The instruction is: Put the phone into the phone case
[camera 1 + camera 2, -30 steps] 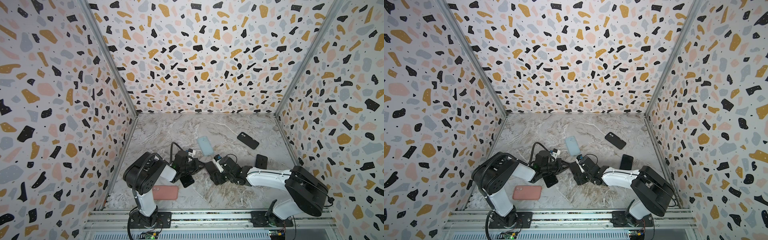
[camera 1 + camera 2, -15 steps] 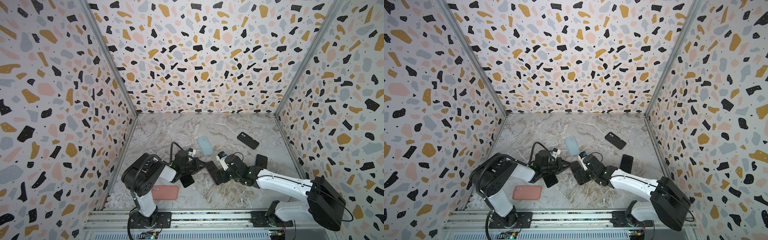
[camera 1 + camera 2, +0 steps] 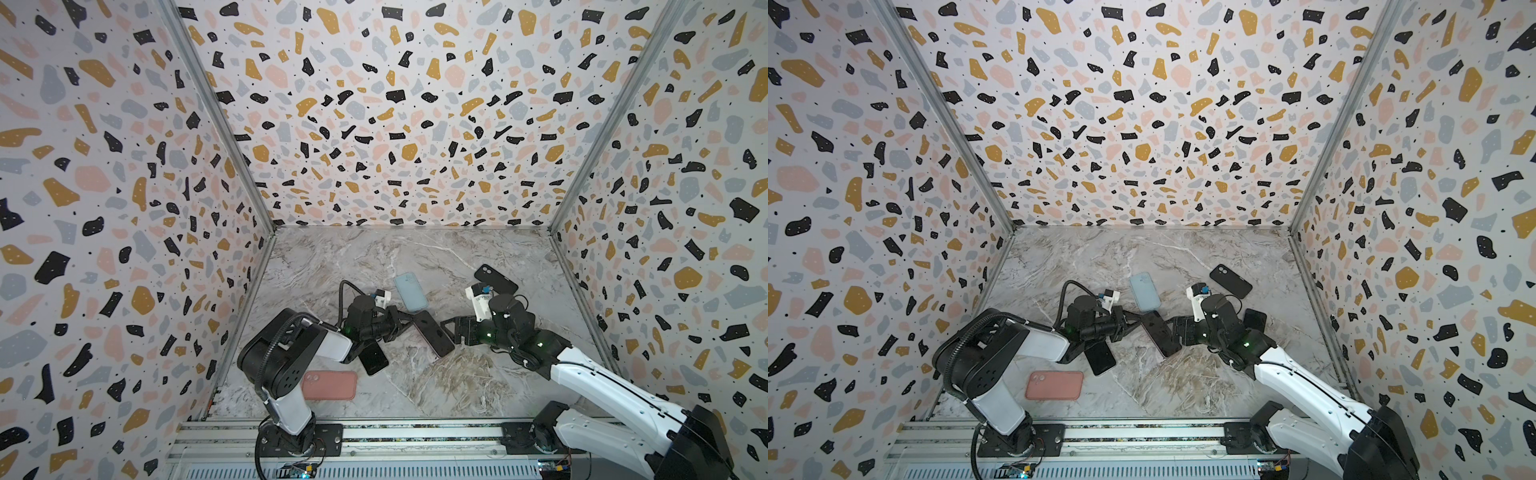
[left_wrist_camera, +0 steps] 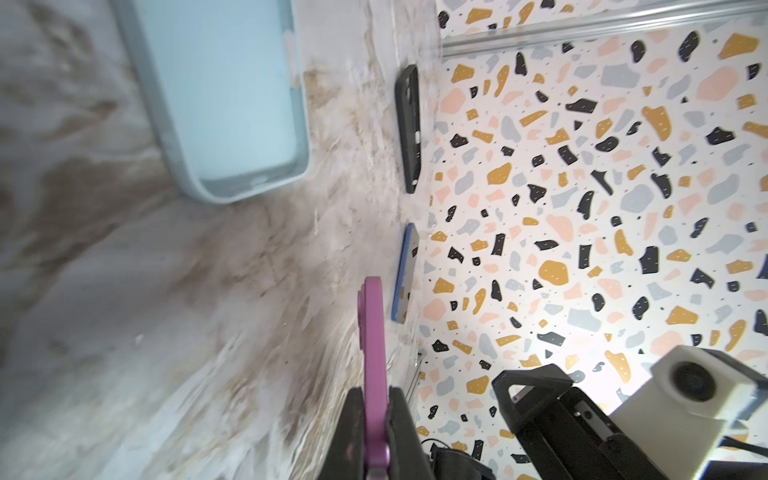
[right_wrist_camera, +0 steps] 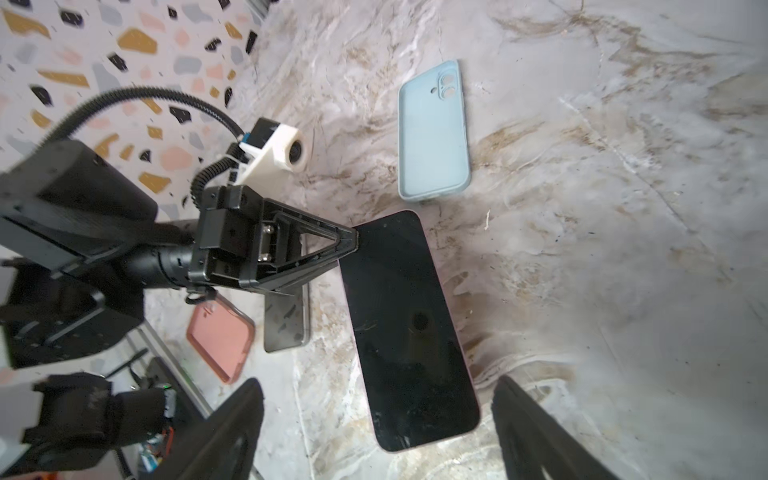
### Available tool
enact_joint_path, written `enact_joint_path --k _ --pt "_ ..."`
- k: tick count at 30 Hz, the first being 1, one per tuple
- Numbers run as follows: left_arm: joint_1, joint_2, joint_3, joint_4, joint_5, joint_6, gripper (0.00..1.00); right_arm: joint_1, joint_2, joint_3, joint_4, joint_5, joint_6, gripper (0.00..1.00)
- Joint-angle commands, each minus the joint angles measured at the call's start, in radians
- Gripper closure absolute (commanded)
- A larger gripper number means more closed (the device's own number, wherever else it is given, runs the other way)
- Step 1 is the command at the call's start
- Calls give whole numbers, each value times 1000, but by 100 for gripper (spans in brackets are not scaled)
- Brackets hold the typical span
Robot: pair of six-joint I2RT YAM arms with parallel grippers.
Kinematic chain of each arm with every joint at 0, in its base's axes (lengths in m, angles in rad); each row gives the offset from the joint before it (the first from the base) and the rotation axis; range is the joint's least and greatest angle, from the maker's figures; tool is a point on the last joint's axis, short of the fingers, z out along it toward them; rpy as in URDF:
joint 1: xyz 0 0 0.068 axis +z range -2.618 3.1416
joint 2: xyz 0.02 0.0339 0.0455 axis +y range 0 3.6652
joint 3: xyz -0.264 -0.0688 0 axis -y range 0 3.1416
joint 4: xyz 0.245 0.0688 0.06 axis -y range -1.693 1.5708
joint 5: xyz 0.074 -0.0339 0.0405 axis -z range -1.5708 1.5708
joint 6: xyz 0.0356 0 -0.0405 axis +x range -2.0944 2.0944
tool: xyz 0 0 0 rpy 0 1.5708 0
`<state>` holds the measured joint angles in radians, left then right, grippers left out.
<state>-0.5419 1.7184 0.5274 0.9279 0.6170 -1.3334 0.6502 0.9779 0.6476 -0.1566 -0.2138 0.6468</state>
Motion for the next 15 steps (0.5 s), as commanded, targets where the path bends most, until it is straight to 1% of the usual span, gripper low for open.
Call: enact_joint_path --k 1,4,6,9,13,15 --pt "-6 -32 45 143 -17 -72 100 -48 -70 -36 2 -44 161 14" --pt "-6 -30 54 180 -40 -98 100 -107 -121 -74 -5 -36 315 18" --pt "-7 -24 59 195 -55 -110 100 -146 -150 -104 7 -60 393 20" --pt "-6 -6 65 231 -75 -135 100 -204 -211 -199 152 -160 480 19" --pt "-7 22 71 294 -91 -182 100 -254 -274 -345 383 -233 647 22" --pt "-10 31 74 315 -95 -199 100 -272 -276 -383 455 -258 703 24"
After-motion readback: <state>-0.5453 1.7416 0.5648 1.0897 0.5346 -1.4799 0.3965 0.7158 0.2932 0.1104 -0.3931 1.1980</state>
